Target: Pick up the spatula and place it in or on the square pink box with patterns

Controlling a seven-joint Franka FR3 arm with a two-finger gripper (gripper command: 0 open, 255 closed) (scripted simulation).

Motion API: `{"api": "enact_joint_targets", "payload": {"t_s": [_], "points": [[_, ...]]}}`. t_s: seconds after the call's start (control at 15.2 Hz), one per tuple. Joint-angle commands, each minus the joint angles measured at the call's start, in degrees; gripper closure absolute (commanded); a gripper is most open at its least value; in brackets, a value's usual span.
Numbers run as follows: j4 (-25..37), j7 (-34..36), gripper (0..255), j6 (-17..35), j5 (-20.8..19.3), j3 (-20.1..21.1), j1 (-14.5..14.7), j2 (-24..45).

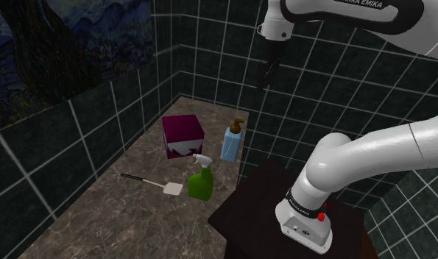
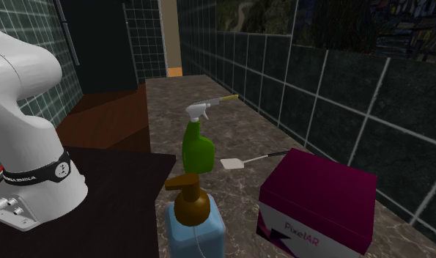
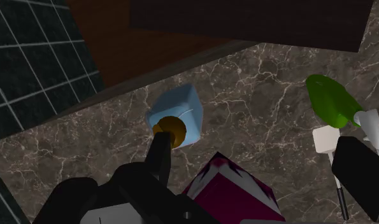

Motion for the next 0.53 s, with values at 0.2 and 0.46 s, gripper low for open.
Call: {"api": "enact_joint_targets", "payload": {"t_s": [0.2, 0.46], "points": [[-3.5, 0.9, 0, 5.6, 1.1, 1.1, 1.1, 1.7], [-7.2, 2.0, 0, 13.1, 2.5, 2.7, 2.6, 5.1]]}}
